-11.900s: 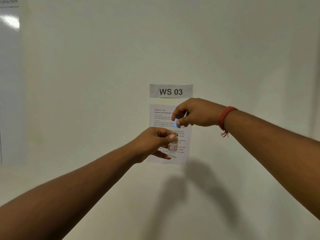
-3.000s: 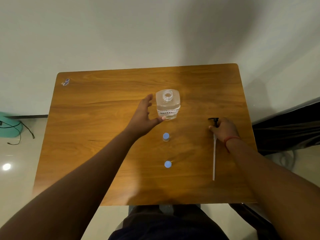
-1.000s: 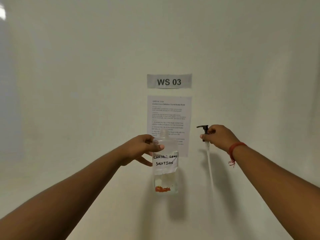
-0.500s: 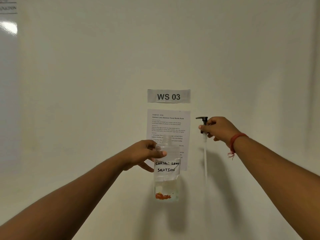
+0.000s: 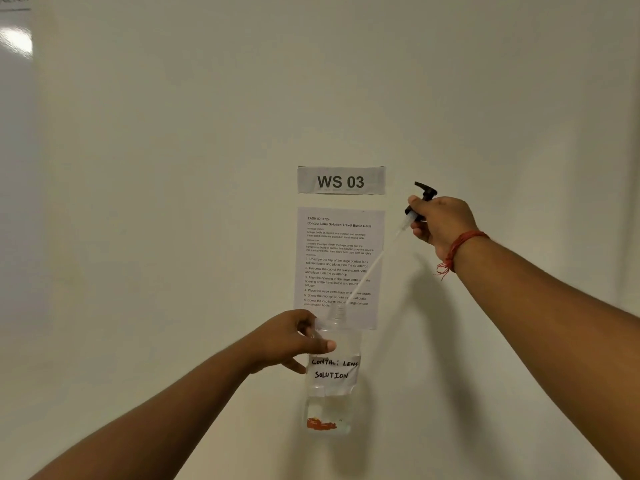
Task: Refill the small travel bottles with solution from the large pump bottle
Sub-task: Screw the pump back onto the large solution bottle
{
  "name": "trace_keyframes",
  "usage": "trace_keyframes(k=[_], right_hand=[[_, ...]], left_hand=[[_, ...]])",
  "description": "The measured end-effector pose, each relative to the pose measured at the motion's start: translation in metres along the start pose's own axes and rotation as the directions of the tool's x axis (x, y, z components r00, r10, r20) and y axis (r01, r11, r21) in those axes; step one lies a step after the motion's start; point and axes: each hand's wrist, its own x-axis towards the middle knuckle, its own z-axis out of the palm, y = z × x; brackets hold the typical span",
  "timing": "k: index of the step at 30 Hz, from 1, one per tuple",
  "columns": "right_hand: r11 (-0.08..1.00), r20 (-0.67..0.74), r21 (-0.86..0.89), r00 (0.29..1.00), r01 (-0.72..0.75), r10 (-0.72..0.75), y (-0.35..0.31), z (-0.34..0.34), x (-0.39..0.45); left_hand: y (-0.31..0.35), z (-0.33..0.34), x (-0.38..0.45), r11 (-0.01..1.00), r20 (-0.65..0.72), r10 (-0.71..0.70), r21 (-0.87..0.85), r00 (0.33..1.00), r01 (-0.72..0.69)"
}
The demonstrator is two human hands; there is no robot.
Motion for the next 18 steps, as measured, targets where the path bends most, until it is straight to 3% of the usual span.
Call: trace_keyframes(k=[11, 14, 18], right_hand=[[0.989, -0.017, -0.098, 0.994, 0.109, -0.111, 0.004, 0.021, -0.006], [0.986, 0.054, -0.095, 0.989, 0.139, -0.134, 0.004, 0.026, -0.015], [0.975, 0.252, -0.112, 0.954, 0.193, -0.160, 0.003, 0.032, -0.029]], left_hand=[[0.004, -0.001, -0.004, 1.000, -0.002, 0.014, 0.005, 1.000, -0.014], [0.004, -0.001, -0.004, 1.000, -0.003, 0.015, 0.003, 1.000, -0.015], [0.007, -0.001, -0.003, 1.000, 0.000, 0.018, -0.007, 1.000, -0.018]])
